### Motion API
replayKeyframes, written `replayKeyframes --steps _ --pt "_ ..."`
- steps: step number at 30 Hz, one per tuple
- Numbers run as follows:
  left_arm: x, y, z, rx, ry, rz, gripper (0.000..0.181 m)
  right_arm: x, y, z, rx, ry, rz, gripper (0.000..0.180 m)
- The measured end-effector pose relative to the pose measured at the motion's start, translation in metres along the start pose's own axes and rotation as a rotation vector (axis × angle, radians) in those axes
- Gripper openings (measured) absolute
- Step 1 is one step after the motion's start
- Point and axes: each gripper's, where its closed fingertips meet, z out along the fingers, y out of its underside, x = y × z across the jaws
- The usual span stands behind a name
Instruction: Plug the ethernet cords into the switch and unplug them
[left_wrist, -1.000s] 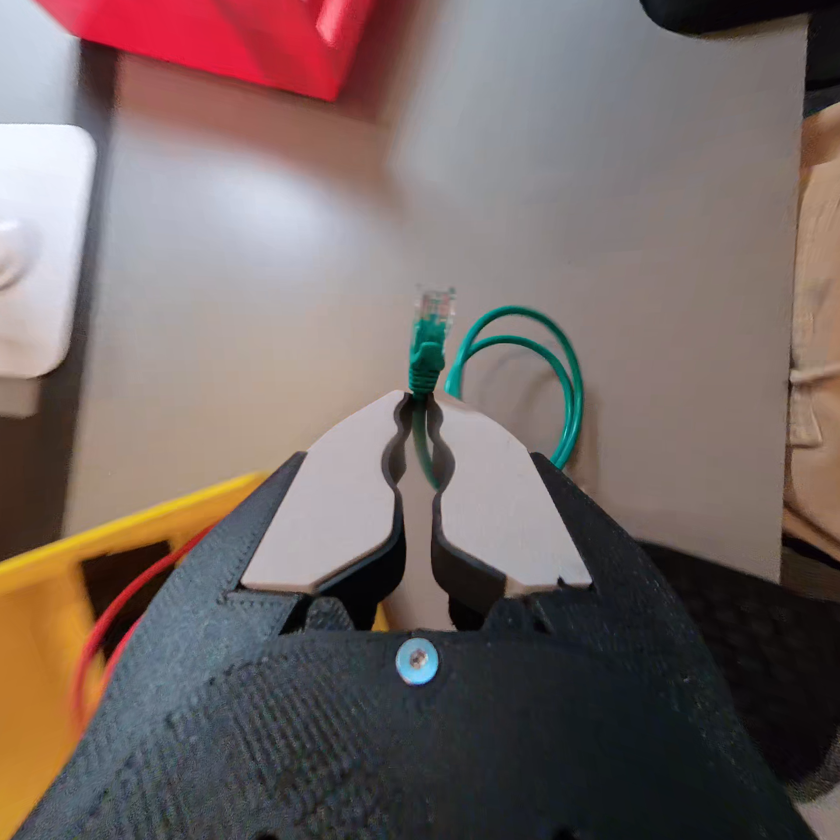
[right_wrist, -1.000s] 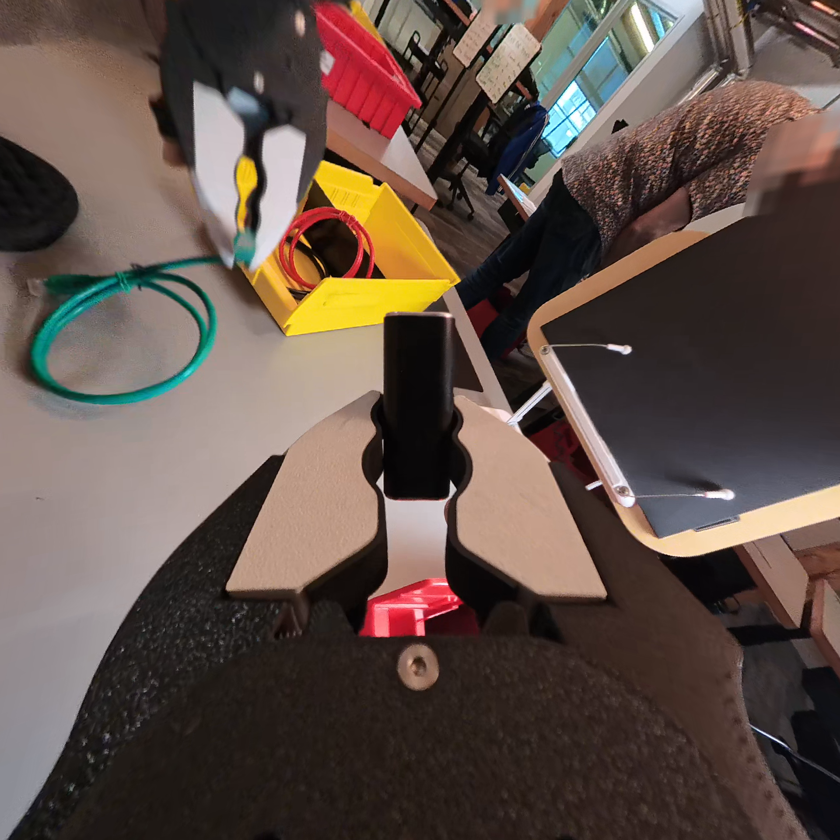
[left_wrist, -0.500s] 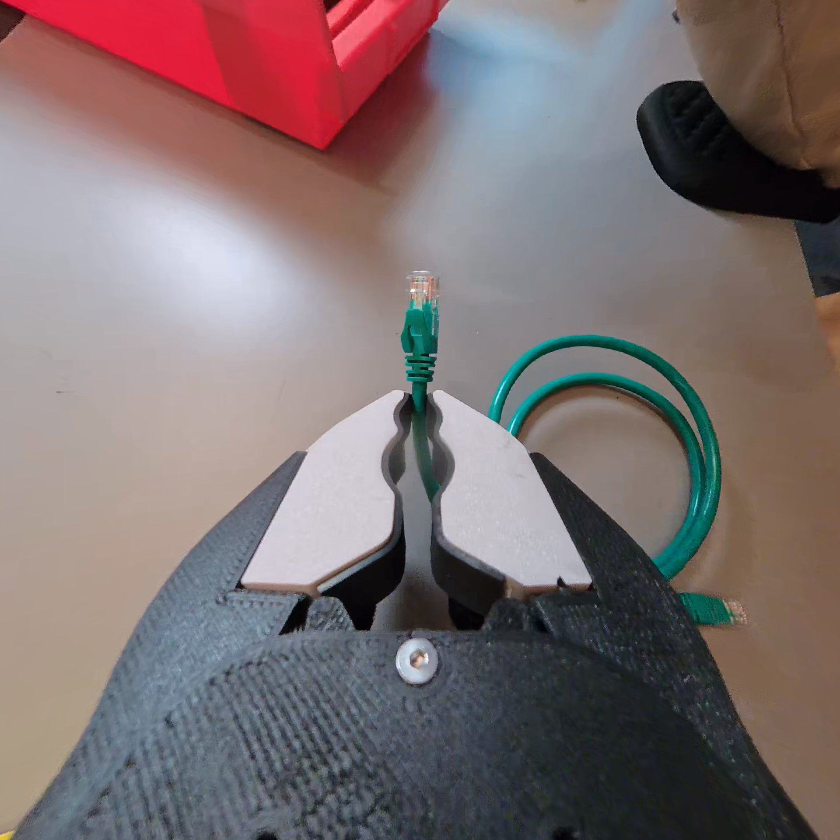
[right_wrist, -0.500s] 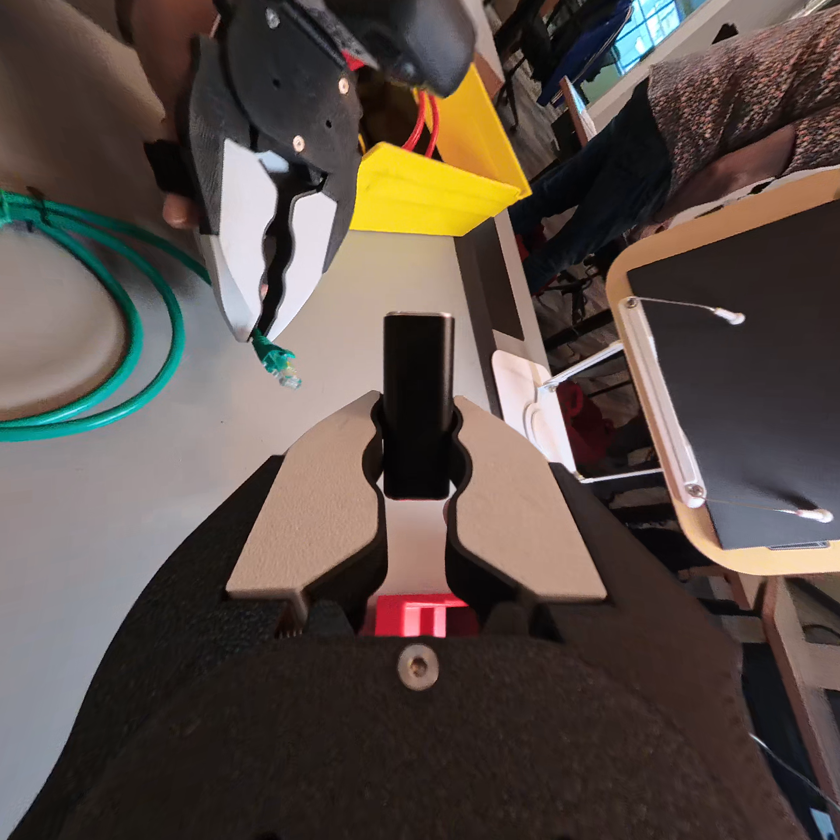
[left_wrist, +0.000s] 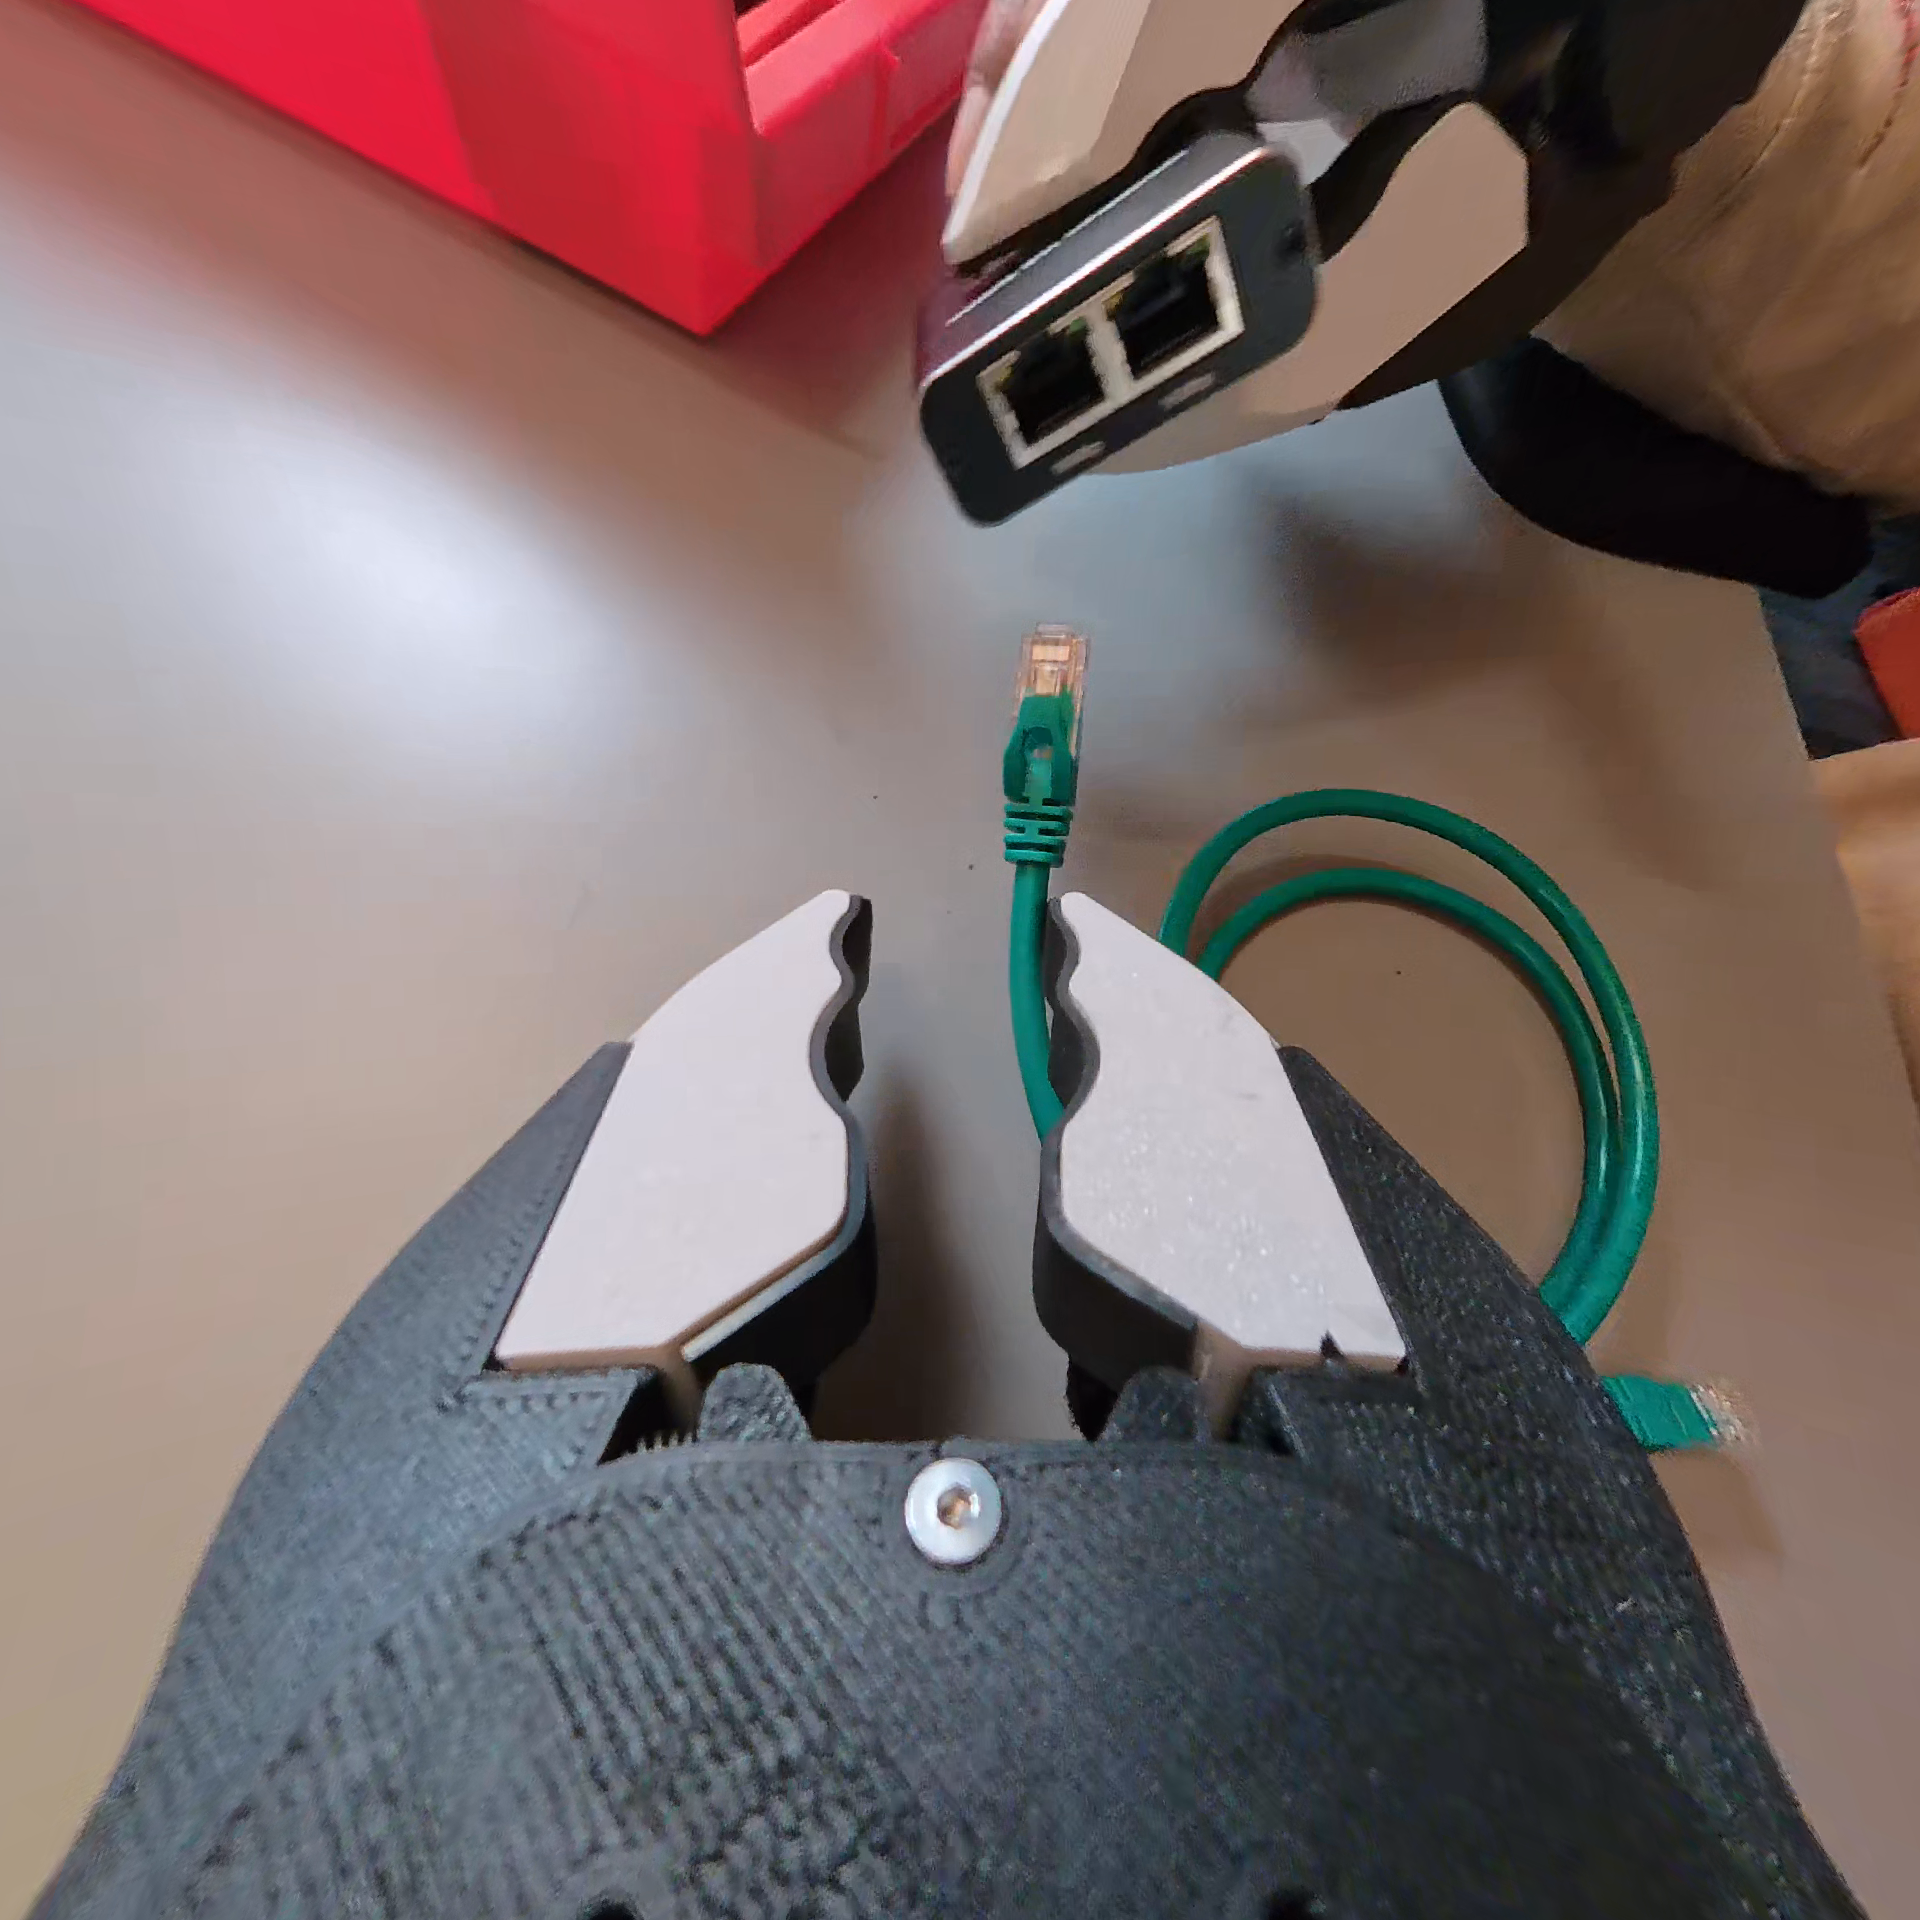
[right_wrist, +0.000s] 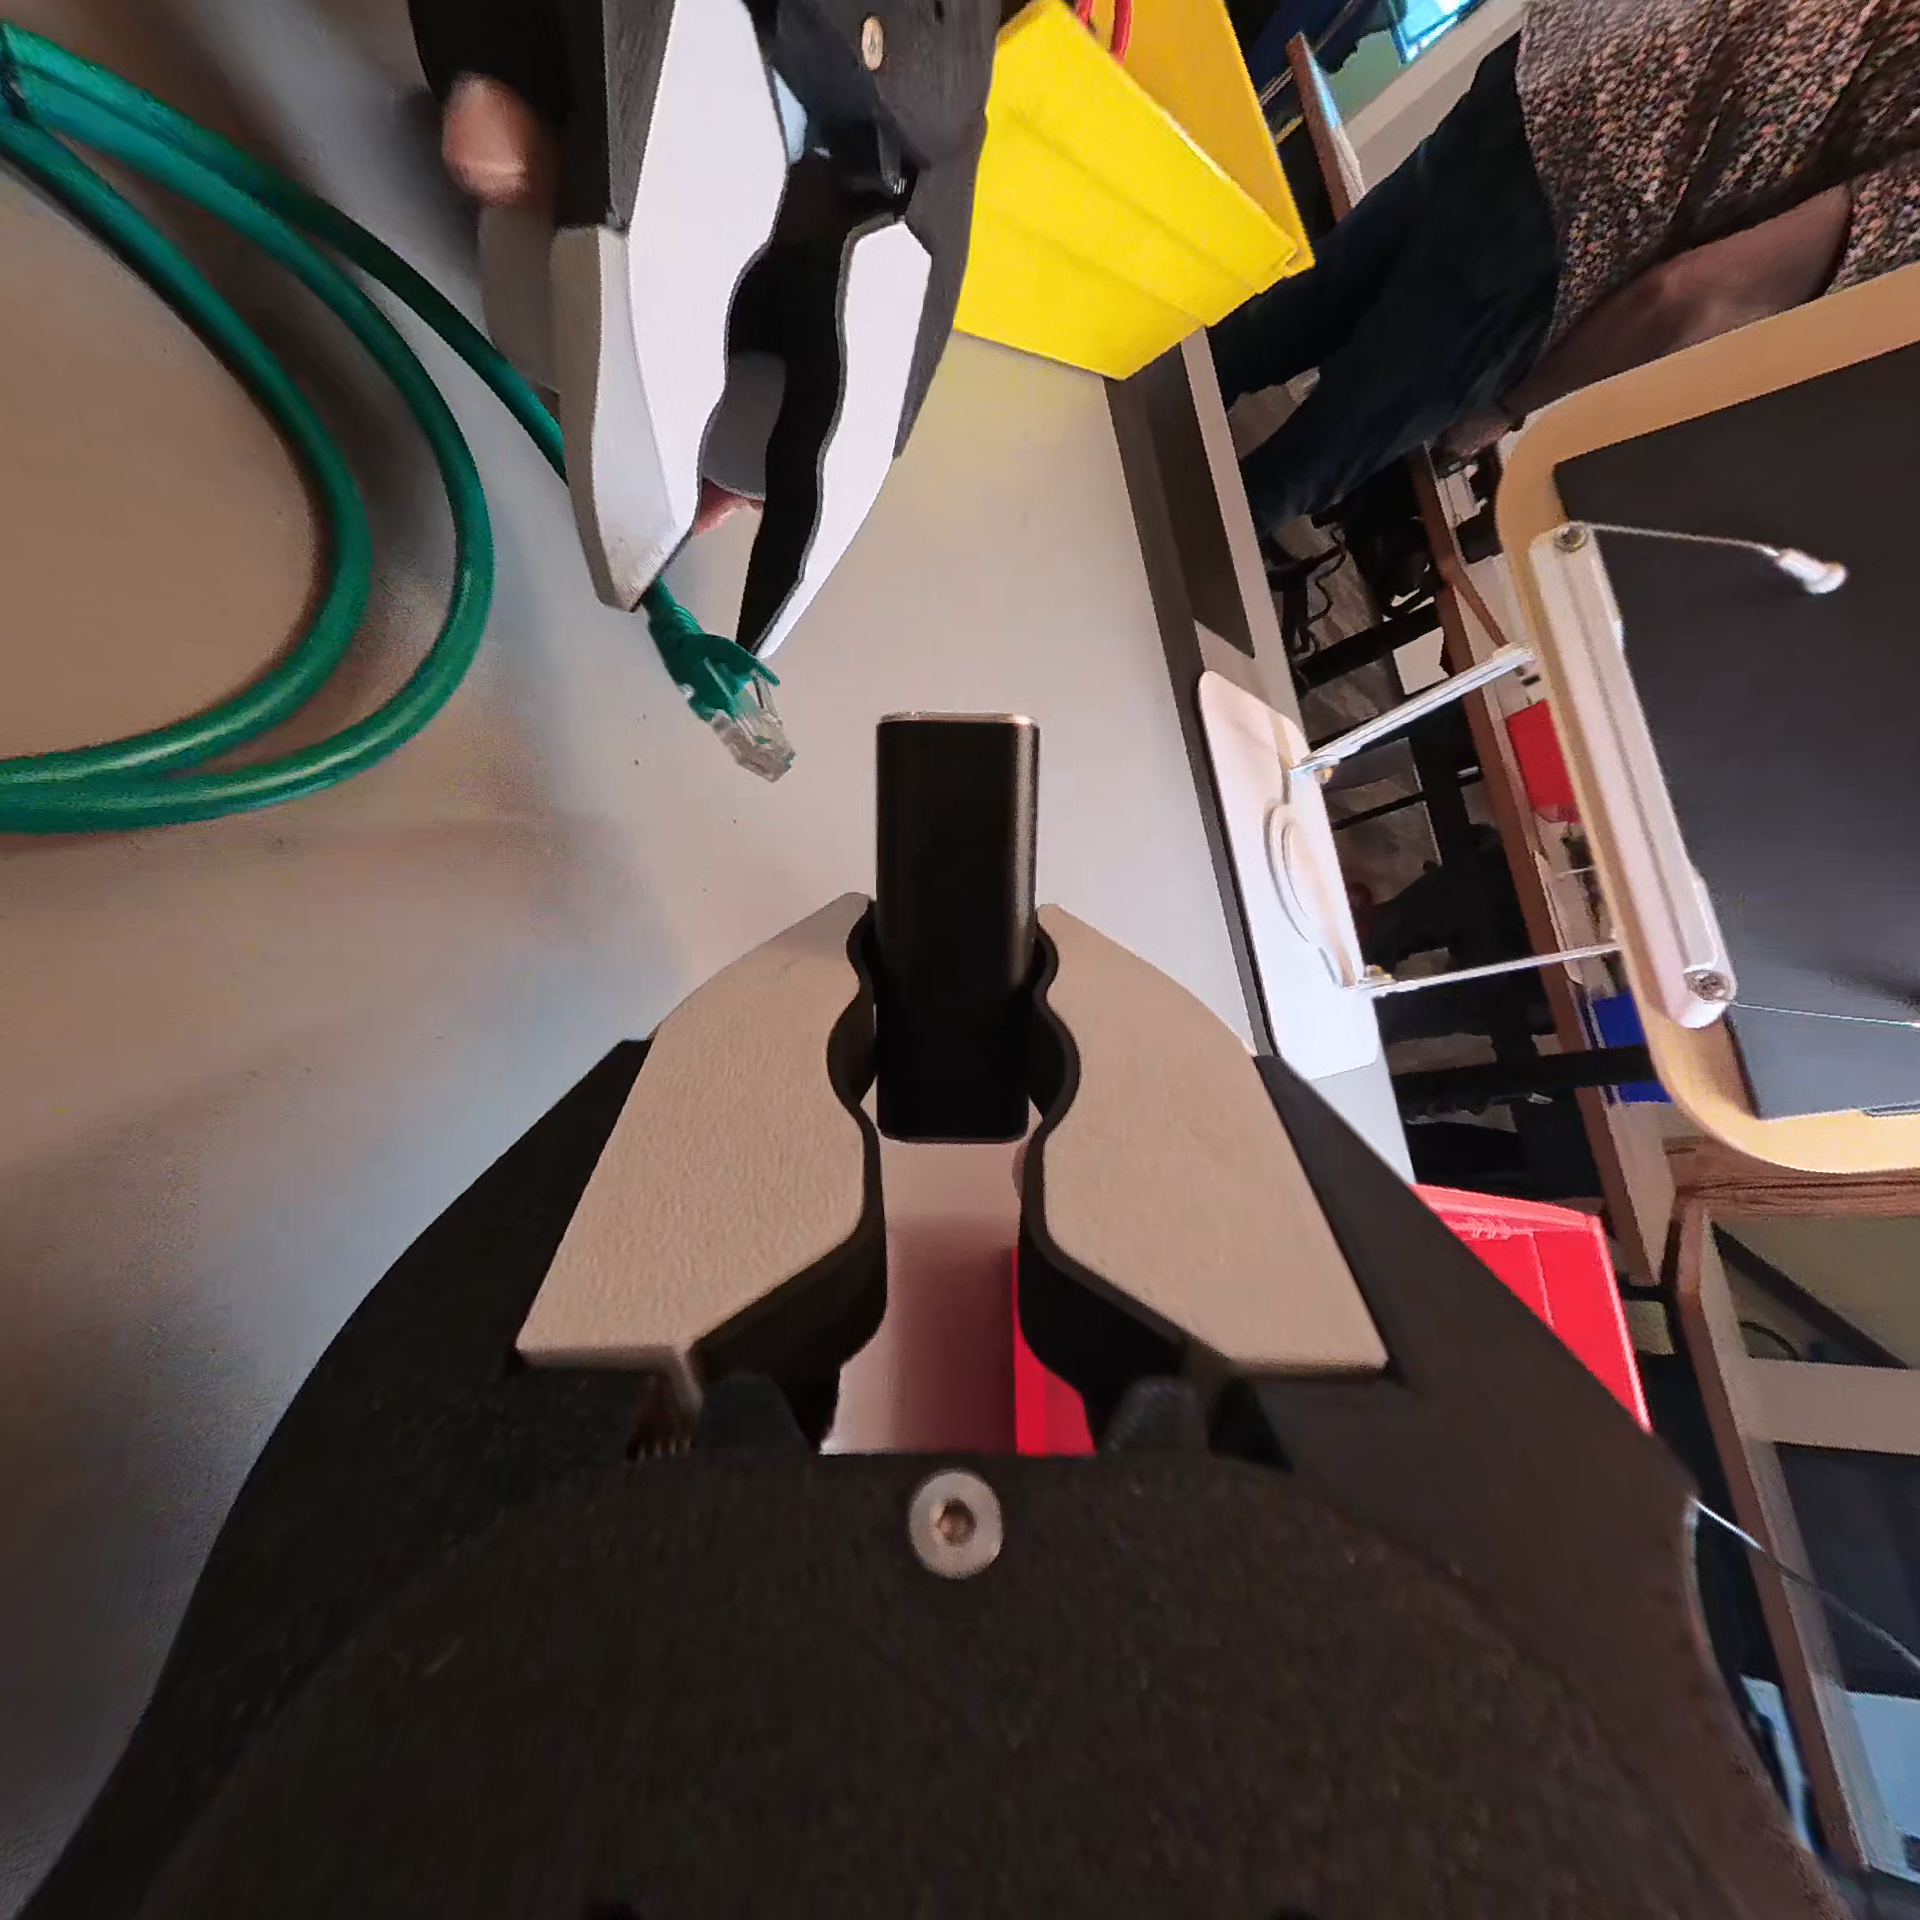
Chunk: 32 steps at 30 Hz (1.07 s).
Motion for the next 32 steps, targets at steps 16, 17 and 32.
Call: replayKeyframes --steps 16,17,32 --pt "0.020 -0.014 0.007 0.043 0.030 0.013 0.027 -0.007 0.011 0.006 -0.039 -0.005 -0.037 0.024" --pt "0.019 -0.015 0.007 0.050 0.013 0.029 0.025 -0.007 0.011 0.006 -0.039 -0.005 -0.039 0.024" --pt "0.010 -0.011 0.003 -0.014 -0.034 -0.097 0.012 -0.020 0.014 0.012 -0.048 -0.002 -0.193 0.024"
